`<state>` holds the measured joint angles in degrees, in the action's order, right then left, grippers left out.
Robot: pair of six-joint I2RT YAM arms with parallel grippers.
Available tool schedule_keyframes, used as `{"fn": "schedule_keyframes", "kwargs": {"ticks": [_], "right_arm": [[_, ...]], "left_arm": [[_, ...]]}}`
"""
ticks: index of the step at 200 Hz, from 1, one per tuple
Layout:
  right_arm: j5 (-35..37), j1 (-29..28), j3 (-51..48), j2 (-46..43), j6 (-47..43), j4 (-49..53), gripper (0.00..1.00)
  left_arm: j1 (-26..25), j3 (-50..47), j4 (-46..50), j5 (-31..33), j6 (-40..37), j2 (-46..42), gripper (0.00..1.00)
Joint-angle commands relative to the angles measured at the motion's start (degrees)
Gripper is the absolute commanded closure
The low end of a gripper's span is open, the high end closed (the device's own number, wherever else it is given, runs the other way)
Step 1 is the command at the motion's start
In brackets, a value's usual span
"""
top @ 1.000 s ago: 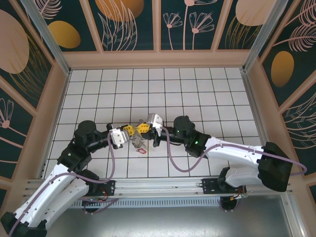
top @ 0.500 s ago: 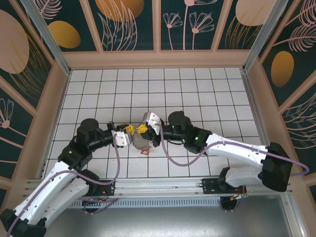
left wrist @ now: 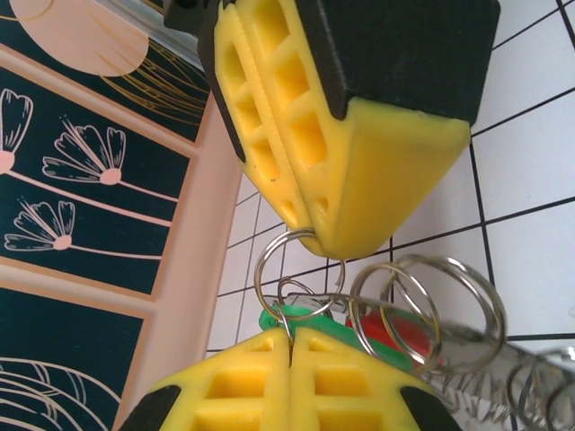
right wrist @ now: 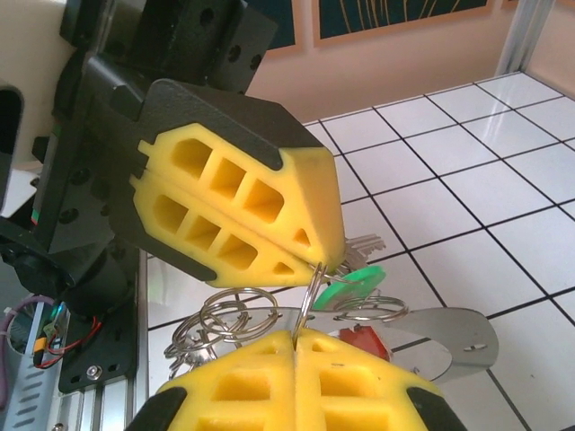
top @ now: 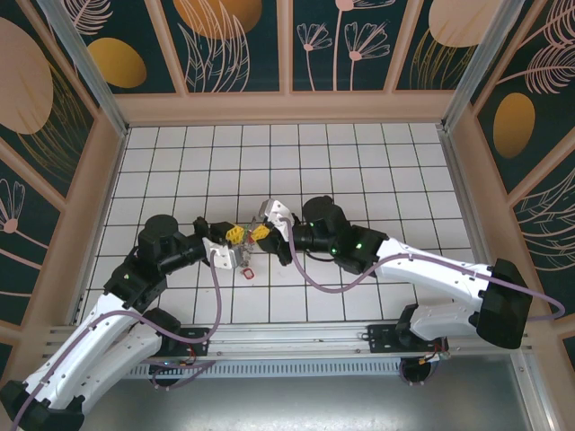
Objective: Put the keys on the keyring
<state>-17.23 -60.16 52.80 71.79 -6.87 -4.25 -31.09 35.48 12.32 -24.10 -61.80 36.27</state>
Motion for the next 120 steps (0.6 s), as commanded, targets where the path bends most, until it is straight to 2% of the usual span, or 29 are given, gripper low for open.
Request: {"fn": "schedule_keyframes", "kwargs": {"ticks": [1,40,120], "right_arm": [[-2.91,0.27,3.37,0.58,1.66,4.99,1.0],[-4.53,0.4,6.37,2.68,2.79,9.91,1.0],[-8.28,0.69,7.29,5.65,5.35,9.28,1.0]], "left_arm": [[0.24,2.65,-0.89,3.63,-4.85,-0.57,1.0],[0.25,3.93,-0.61,2.99,-8.58,0.87,1.0],[0.26,5.39,-3.76,-1.35,-16.74,3.0,1.0]]}}
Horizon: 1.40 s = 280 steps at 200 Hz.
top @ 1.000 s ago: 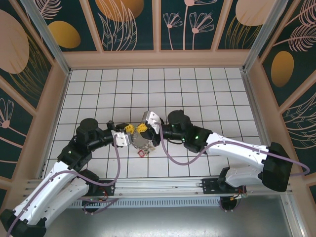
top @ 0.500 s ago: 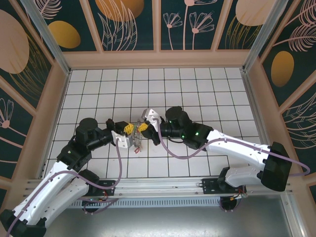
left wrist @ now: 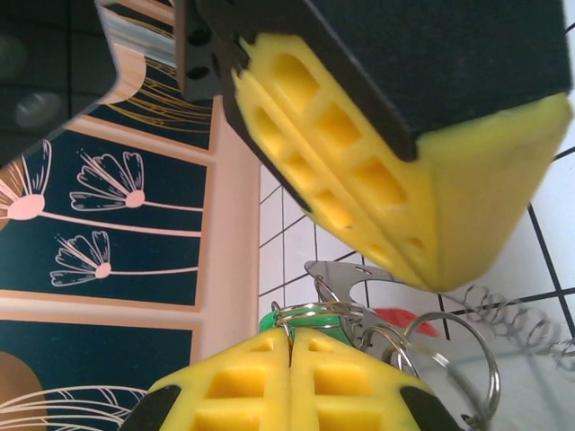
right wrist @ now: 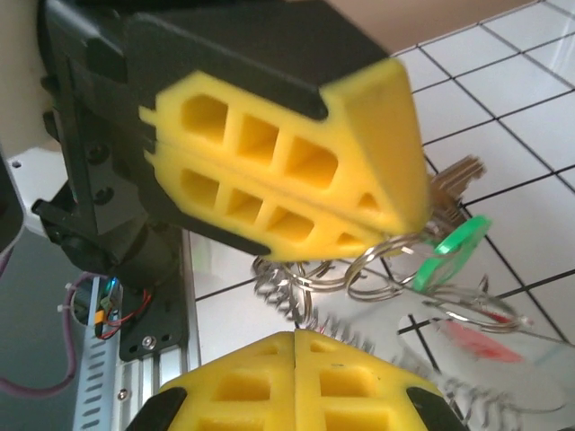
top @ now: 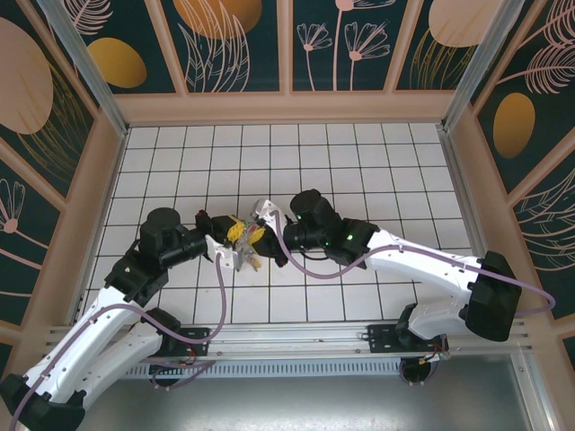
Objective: Put the keys on the keyring
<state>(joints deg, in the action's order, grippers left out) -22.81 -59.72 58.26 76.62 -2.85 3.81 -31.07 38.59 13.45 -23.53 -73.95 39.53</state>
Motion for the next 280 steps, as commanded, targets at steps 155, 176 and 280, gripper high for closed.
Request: {"fn": "schedule_keyframes", "kwargs": {"ticks": [155,176,280], "right_arm": [[6.17,13.05,4.57,-7.44,42.62,2.11,0.49],[2.07,12.64,5.81,-4.84,47.84,3.0,0.49],[-8.67,8.93,15.18,4.78,48.56,10.85,0.55]], "left_arm": [[0.14,-1.85,-11.93,-6.16,-22.81,-1.9,1.0],[0.15,-1.86,-12.38,-5.32,-25.09,-1.67,1.0],[-0.22,-2.06,-10.86,-5.7,-29.14,-1.39,1.0]]}}
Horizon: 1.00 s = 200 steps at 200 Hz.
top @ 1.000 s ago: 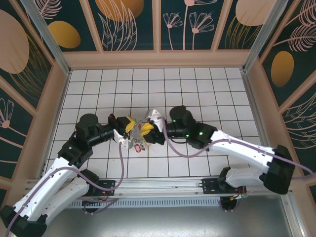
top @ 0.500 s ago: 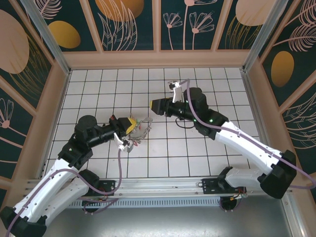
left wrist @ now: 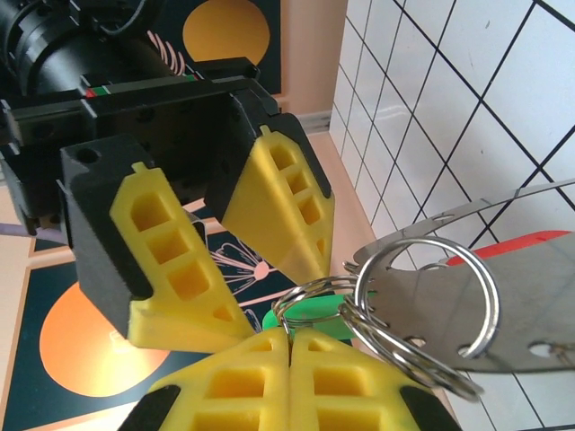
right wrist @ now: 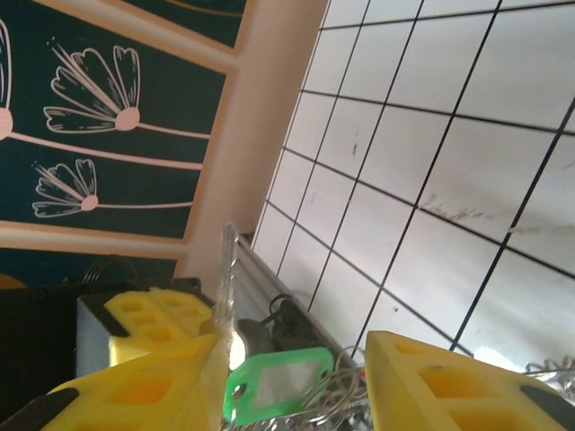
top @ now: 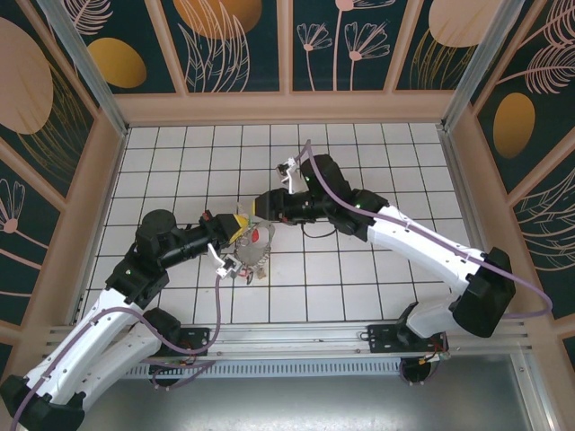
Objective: Put the keys on the keyring
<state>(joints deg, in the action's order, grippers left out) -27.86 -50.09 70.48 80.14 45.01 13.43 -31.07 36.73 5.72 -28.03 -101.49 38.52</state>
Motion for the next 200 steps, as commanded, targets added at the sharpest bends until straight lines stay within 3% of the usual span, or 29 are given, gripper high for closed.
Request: {"fn": "schedule_keyframes", "kwargs": {"ticks": [1,58,83,133,146,178,200], "right_arm": [[-3.75,-0.76,3.02,1.3,0.6,1.24,0.55],[-7.97,-1.67,5.07,5.05,-1.48,1.42,0.56],[-9.52,-1.68,5.2,6.04,-1.77,0.01,0.69],[-13.22,-1.06,5.94,6.88,-1.1,-2.26,0.77],[-13.83,-0.16,5.27,6.5,-0.9,-2.53,0.83],[-17.39,1.45,4.09,5.58,-2.81,-2.72,0.83],[-22.3,1.54,6.83,7.05,-9.14,3.1,0.74]], "left_arm": [[-0.22,-0.14,-3.14,-1.18,-1.6,-0.42,1.0],[-0.65,-0.35,-3.35,-1.49,-1.5,-0.27,1.0],[-0.79,-0.39,-3.35,-1.76,-1.41,-0.29,1.0],[-0.97,-1.29,-4.26,-1.94,-1.85,-0.82,1.0],[-1.09,-1.59,-4.61,-2.26,-1.78,-1.13,1.0],[-1.09,-2.54,-6.75,-4.74,-0.55,-2.26,1.0],[-1.09,-2.72,-7.55,-5.18,-0.81,-2.27,1.0]]}}
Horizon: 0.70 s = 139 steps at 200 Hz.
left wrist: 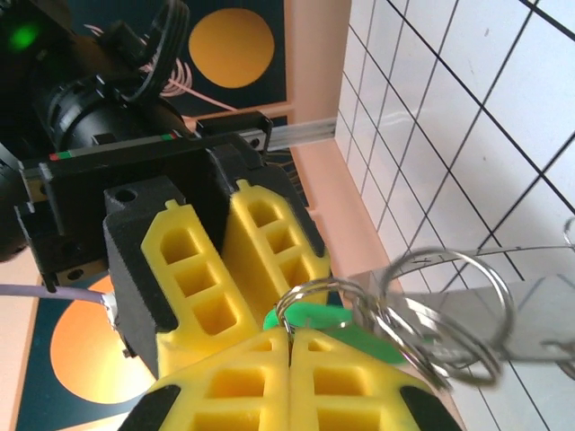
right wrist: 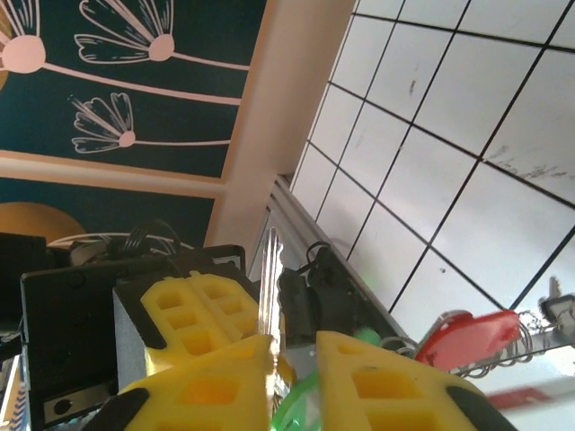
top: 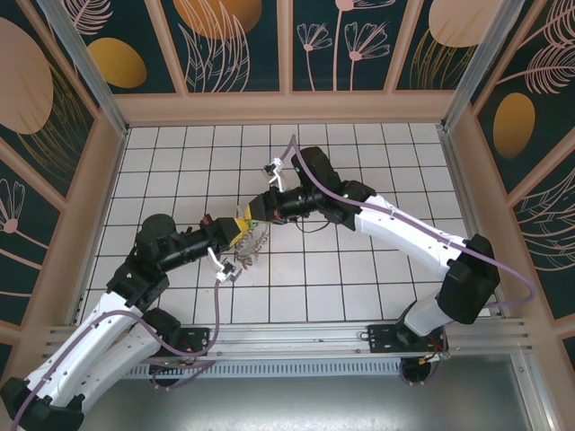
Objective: Put the keys on the keyring
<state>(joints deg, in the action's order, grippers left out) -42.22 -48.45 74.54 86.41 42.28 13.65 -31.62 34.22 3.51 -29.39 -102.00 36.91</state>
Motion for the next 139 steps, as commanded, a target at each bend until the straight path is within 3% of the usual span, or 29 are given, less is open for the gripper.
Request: {"fn": "schedule_keyframes", "kwargs": {"ticks": [1,65,97,139], "right_arm": [[-8.18,-0.08,2.87,0.86,-6.59,3.14,0.74],[-13.34,0.73,2.15,2.35,-8.24,6.05,0.68],[-16.5,0.72,0.16,2.34,-6.57,1.96,0.89],[-19.69,0.89,-1.47,0.22,-7.25,-2.08,0.93]], "left_arm": [[-0.55,-0.25,-5.39,-3.83,-0.35,-0.63,1.0],[-0.88,-0.26,-5.71,-3.04,-2.97,0.26,1.0],[-1.23,-0.73,-7.0,-2.69,-3.99,0.49,1.0],[-1.38,-0.65,-7.37,-2.23,-4.26,0.2,1.0]]}}
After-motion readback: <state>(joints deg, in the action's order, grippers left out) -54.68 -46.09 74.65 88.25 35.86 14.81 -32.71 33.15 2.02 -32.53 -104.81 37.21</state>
